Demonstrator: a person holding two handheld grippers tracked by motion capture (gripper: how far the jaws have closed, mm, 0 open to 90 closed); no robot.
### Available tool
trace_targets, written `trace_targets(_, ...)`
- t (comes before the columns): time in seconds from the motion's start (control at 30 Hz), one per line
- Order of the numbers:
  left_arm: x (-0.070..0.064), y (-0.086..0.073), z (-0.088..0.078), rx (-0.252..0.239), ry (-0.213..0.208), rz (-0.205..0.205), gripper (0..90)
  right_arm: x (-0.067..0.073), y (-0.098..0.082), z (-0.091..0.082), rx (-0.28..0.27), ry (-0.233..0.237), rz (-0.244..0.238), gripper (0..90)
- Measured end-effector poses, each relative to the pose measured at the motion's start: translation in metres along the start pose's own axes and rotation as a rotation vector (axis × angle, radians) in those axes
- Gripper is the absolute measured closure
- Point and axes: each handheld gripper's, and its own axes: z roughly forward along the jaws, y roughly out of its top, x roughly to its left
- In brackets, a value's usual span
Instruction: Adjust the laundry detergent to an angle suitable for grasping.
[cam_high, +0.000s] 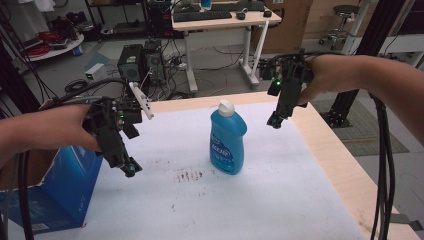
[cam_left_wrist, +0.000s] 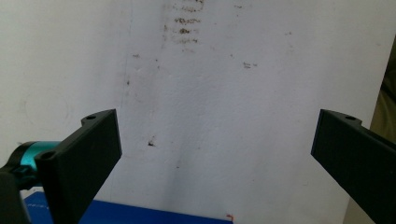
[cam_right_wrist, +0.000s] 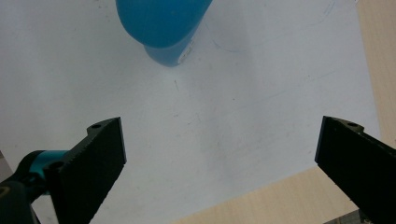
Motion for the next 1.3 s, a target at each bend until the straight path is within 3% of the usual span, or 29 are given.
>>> trace_targets(0.47, -0.002, -0.001, -0.005, -0.02, 0.028, -0.004, 1.7, 0.004, -0.004, -0.003, -0.021, -0.013, 0.013, 0.9)
trace_targets(0.97, -0.006, -0.01, 0.0, -0.038, 0.029, -0.021, 1.7, 0.015, -0.019, -0.002, -0.064, -0.036, 0.131, 1.0)
trace_targets(1.3, -0.009, -0.012, -0.002, -0.047, 0.037, -0.03, 1.6, 0.021, -0.026, 0.001, -0.092, -0.027, 0.174, 0.9)
